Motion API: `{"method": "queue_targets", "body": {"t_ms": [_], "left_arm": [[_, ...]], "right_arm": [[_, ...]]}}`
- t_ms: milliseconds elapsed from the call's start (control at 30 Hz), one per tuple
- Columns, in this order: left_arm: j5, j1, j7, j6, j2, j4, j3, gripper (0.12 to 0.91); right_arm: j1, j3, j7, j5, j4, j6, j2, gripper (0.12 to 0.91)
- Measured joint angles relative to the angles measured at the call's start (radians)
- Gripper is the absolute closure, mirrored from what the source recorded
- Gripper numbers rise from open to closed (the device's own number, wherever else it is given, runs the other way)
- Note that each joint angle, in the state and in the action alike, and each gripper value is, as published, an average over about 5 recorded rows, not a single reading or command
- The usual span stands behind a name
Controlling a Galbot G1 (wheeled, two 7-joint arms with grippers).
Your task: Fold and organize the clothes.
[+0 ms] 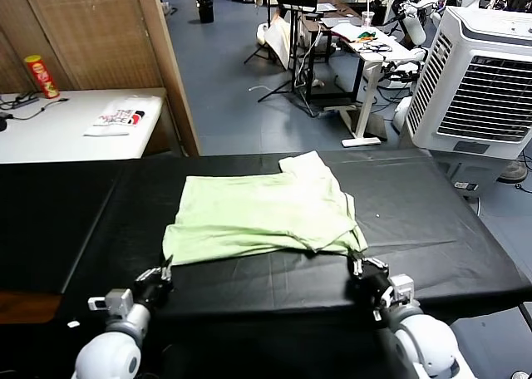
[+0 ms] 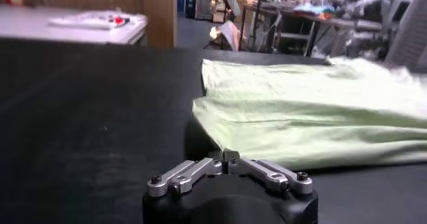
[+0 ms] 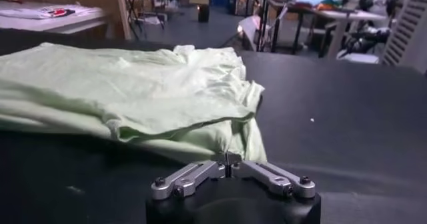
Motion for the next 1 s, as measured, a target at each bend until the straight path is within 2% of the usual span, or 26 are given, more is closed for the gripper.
{"method": "queue_targets", "body": {"t_ms": [267, 567, 667, 800, 867, 933, 1000], "left_arm": [[0.012, 0.085, -0.005, 0.013, 0.074, -0.072, -0.027, 0.903], [0.009, 0.246, -0.004, 0.004, 0.093, -0.165, -0.067, 0.903], [0.010, 0.285, -0.009, 0.006, 0.090, -0.184, -0.072, 0.903], [0.010, 0.314, -0.029, 0.016, 0.076, -0.205, -0.079, 0.869], [0.009, 0.327, -0.045, 0.027, 0.070, -0.217, -0.084, 0.792], [0.005, 0.340, -0.061, 0.039, 0.070, -0.230, -0.090, 0.676], [-0.002, 0.353, -0.073, 0.054, 0.072, -0.243, -0.097, 0.575]], "right_arm": [[-0.097, 0.028, 0.024, -0.001, 0.108, -0.095, -0.041, 0.902], [-0.229, 0.057, 0.029, -0.032, 0.216, -0.110, -0.032, 0.880], [-0.256, 0.060, 0.025, -0.038, 0.237, -0.113, -0.027, 0.768], [-0.286, 0.065, 0.028, -0.041, 0.266, -0.132, -0.019, 0.551], [-0.301, 0.070, 0.031, -0.041, 0.282, -0.144, -0.018, 0.434], [-0.314, 0.079, 0.034, -0.038, 0.299, -0.155, -0.019, 0.331], [-0.321, 0.089, 0.036, -0.030, 0.317, -0.162, -0.021, 0.269]]}}
